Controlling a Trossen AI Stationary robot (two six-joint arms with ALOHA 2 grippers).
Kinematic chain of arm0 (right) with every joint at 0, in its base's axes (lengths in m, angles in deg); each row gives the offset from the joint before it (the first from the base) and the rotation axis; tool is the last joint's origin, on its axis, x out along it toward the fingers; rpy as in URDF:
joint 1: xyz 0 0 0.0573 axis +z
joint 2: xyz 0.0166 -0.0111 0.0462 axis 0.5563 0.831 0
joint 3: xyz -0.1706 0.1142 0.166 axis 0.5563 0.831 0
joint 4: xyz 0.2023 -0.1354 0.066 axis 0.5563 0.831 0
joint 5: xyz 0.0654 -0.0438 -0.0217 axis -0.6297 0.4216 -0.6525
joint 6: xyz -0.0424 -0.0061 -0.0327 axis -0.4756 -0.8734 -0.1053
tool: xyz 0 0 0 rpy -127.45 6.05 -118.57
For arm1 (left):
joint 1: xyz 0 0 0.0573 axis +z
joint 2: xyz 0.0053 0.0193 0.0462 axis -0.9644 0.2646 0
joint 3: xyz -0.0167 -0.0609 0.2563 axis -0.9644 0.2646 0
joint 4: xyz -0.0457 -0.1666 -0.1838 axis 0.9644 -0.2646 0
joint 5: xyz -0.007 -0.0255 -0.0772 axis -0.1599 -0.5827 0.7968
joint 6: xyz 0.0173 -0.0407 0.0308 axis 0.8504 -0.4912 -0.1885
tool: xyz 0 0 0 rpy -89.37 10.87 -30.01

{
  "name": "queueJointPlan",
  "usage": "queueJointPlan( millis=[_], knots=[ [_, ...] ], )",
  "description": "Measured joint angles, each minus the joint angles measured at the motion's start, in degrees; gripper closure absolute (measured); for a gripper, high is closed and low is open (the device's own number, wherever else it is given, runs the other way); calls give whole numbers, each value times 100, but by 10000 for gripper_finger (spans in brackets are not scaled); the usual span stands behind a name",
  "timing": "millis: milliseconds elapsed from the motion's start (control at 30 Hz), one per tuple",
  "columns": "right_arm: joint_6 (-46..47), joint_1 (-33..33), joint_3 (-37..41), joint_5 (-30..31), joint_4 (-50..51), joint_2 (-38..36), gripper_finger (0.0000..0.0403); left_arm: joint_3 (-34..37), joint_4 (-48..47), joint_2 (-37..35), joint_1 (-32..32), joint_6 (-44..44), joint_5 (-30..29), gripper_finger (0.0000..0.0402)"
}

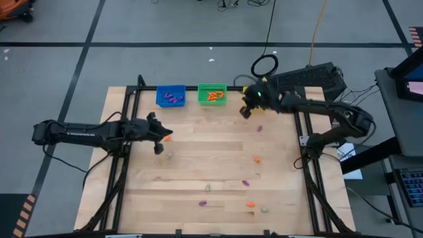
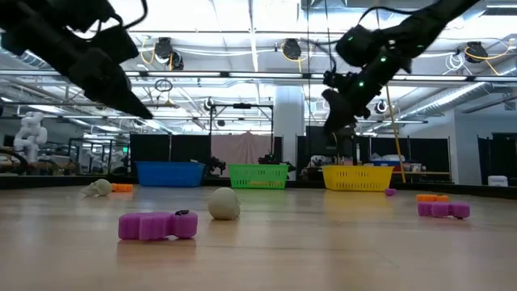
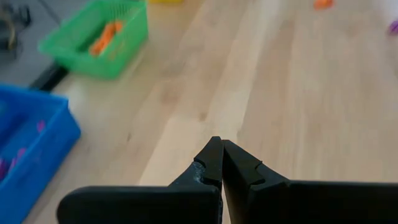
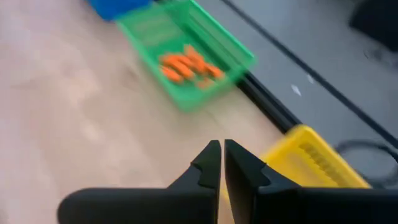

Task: Sort Halloween decoration
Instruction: Put the orange skeleton toy into the green basket

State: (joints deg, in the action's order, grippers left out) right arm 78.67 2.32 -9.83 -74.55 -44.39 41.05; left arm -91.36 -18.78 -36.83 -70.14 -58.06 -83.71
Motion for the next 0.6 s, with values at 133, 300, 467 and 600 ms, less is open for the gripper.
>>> queueJointPlan(
  millis=[133, 300, 467, 600],
  knots=[
    [98, 524, 764, -4, -1073, -444, 400, -436, -790, 608, 33, -400, -161, 394],
    [168, 1047, 1158, 153, -1522, -698, 401, -746, -1406, 1440, 206, -688, -167, 390],
    [134, 1454, 1165, 329, -1512, -716, 402, -798, -1488, 2127, 362, -830, 68, 348],
    [83, 1660, 1165, 341, -1515, -716, 402, -798, -1488, 2570, 488, -1105, 98, 301]
  ],
)
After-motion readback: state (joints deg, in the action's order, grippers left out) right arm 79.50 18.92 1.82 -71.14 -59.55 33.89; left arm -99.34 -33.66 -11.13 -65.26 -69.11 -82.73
